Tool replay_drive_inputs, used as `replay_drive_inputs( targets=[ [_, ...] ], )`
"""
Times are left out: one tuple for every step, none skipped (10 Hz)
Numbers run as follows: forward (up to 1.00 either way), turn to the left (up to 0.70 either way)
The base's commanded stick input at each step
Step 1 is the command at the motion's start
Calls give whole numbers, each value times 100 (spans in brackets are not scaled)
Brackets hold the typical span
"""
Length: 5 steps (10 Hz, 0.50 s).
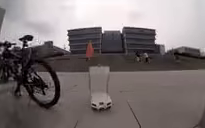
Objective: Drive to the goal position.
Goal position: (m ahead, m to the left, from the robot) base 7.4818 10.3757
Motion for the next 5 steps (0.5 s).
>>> replay_drive_inputs(
  targets=[
    [100, 27],
    [100, 27],
    [100, 25],
    [100, 0],
    [100, 5]
  ],
)
